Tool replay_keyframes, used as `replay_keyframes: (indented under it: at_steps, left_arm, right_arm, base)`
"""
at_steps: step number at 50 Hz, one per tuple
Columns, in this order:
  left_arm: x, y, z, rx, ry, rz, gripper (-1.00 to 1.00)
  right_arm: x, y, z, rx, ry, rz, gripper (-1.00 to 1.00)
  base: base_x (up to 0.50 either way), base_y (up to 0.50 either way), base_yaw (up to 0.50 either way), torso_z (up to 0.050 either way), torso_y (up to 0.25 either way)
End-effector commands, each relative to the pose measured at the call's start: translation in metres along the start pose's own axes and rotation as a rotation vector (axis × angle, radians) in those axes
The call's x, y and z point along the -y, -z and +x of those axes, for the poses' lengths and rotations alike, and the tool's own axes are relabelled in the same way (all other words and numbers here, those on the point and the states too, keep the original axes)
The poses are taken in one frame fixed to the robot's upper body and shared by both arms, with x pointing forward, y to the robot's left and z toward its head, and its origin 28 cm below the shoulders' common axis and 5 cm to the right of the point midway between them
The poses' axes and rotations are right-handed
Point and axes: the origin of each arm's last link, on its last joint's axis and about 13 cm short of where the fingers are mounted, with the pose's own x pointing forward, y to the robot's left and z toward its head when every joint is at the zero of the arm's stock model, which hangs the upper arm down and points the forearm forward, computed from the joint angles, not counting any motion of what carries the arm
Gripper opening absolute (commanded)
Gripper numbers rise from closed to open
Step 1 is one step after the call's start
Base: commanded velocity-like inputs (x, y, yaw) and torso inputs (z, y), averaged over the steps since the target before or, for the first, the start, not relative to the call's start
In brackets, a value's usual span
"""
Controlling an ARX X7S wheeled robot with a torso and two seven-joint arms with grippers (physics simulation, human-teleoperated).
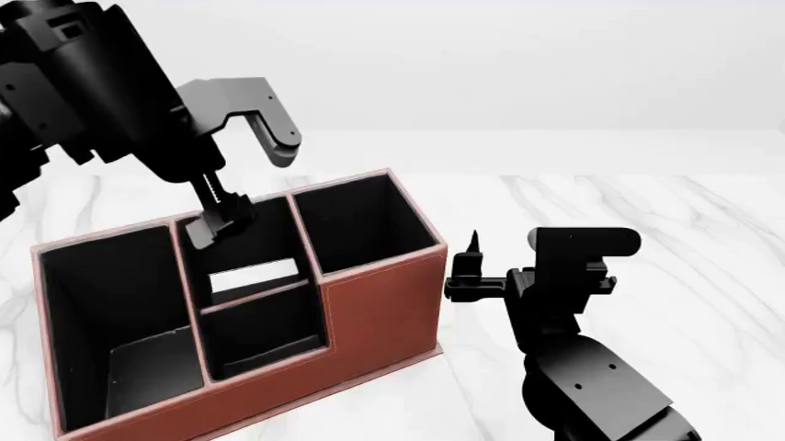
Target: Pick up the book and place it in the front compartment of the caddy.
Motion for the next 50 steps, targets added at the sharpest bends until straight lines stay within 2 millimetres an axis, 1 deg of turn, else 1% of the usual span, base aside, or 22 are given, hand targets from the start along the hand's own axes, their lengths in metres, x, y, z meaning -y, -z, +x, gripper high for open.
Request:
replay_keyframes:
  at_steps: [1, 7, 12, 14, 15, 16, 17, 18, 19, 20, 21, 22, 23, 26, 31, 34, 35, 36, 40, 44, 50]
  left_arm:
    - [0.005, 0.002, -0.001, -0.001, -0.004, -0.019, 1.00]
    - [0.009, 0.004, -0.002, -0.007, -0.007, -0.029, 1.00]
    - [0.015, 0.005, -0.012, 0.019, -0.038, -0.053, 1.00]
    - [0.023, 0.009, -0.017, 0.040, -0.068, -0.098, 1.00]
    - [0.028, 0.010, -0.021, 0.102, -0.107, -0.167, 1.00]
    - [0.030, 0.011, -0.022, 0.103, -0.130, -0.175, 1.00]
    - [0.037, 0.013, -0.026, 0.131, -0.162, -0.211, 1.00]
    - [0.040, 0.014, -0.027, 0.180, -0.191, -0.295, 1.00]
    - [0.048, 0.018, -0.028, 0.198, -0.221, -0.314, 1.00]
    - [0.053, 0.019, -0.027, 0.249, -0.182, -0.346, 1.00]
    - [0.057, 0.022, -0.027, 0.272, -0.194, -0.365, 1.00]
    - [0.063, 0.025, -0.023, 0.296, -0.221, -0.337, 1.00]
    - [0.074, 0.032, -0.017, 0.353, -0.177, -0.380, 1.00]
    - [0.091, 0.043, -0.008, 0.387, -0.251, -0.398, 1.00]
    - [0.112, 0.058, 0.002, 0.458, -0.300, -0.453, 1.00]
    - [0.120, 0.062, 0.007, 0.462, -0.291, -0.461, 1.00]
    - [0.120, 0.062, 0.007, 0.462, -0.291, -0.461, 1.00]
    - [0.125, 0.066, 0.008, 0.475, -0.305, -0.469, 1.00]
    - [0.132, 0.074, 0.007, 0.504, -0.337, -0.494, 1.00]
    - [0.147, 0.082, 0.007, 0.548, -0.365, -0.492, 1.00]
    - [0.174, 0.093, 0.022, 0.631, -0.385, -0.481, 1.00]
  right_arm:
    - [-0.001, 0.000, 0.000, 0.001, -0.002, -0.002, 1.00]
    - [-0.002, 0.001, 0.000, 0.002, -0.004, -0.005, 1.00]
    - [-0.002, 0.000, 0.001, 0.003, -0.007, -0.006, 1.00]
    - [-0.002, 0.000, 0.001, 0.005, -0.009, -0.004, 1.00]
    - [-0.003, -0.001, 0.001, 0.006, -0.009, -0.006, 1.00]
    - [-0.003, -0.001, 0.001, 0.006, -0.009, -0.005, 1.00]
    - [-0.003, -0.002, 0.000, 0.010, -0.011, -0.004, 1.00]
    - [-0.003, -0.003, 0.000, 0.011, -0.012, -0.002, 1.00]
    - [-0.003, -0.004, -0.001, 0.014, -0.014, -0.001, 1.00]
    - [-0.003, -0.004, -0.001, 0.015, -0.015, 0.000, 1.00]
    - [-0.003, -0.004, -0.001, 0.016, -0.016, 0.000, 1.00]
    - [-0.003, -0.005, -0.002, 0.019, -0.019, 0.002, 1.00]
    - [-0.003, -0.005, -0.002, 0.020, -0.021, 0.003, 1.00]
    - [-0.003, -0.006, -0.002, 0.023, -0.022, 0.002, 1.00]
    - [-0.003, -0.006, -0.003, 0.027, -0.022, 0.000, 1.00]
    - [-0.003, -0.007, -0.004, 0.030, -0.023, 0.000, 1.00]
    - [-0.003, -0.008, -0.004, 0.031, -0.024, 0.001, 1.00]
    - [-0.003, -0.008, -0.004, 0.033, -0.024, 0.002, 1.00]
    - [-0.003, -0.009, -0.004, 0.036, -0.023, 0.005, 1.00]
    - [-0.003, -0.008, -0.004, 0.037, -0.025, 0.003, 1.00]
    - [-0.003, -0.009, -0.005, 0.041, -0.026, 0.005, 1.00]
  base:
    - [0.00, 0.00, 0.00, 0.000, 0.000]
    - [0.00, 0.00, 0.00, 0.000, 0.000]
    - [0.00, 0.00, 0.00, 0.000, 0.000]
    - [0.00, 0.00, 0.00, 0.000, 0.000]
    - [0.00, 0.00, 0.00, 0.000, 0.000]
    - [0.00, 0.00, 0.00, 0.000, 0.000]
    - [0.00, 0.00, 0.00, 0.000, 0.000]
    - [0.00, 0.00, 0.00, 0.000, 0.000]
    - [0.00, 0.00, 0.00, 0.000, 0.000]
    - [0.00, 0.00, 0.00, 0.000, 0.000]
    - [0.00, 0.00, 0.00, 0.000, 0.000]
    - [0.00, 0.00, 0.00, 0.000, 0.000]
    - [0.00, 0.00, 0.00, 0.000, 0.000]
    - [0.00, 0.00, 0.00, 0.000, 0.000]
    - [0.00, 0.00, 0.00, 0.000, 0.000]
    - [0.00, 0.00, 0.00, 0.000, 0.000]
    - [0.00, 0.00, 0.00, 0.000, 0.000]
    - [0.00, 0.00, 0.00, 0.000, 0.000]
    - [0.00, 0.00, 0.00, 0.000, 0.000]
    - [0.00, 0.00, 0.00, 0.000, 0.000]
    - [0.00, 0.00, 0.00, 0.000, 0.000]
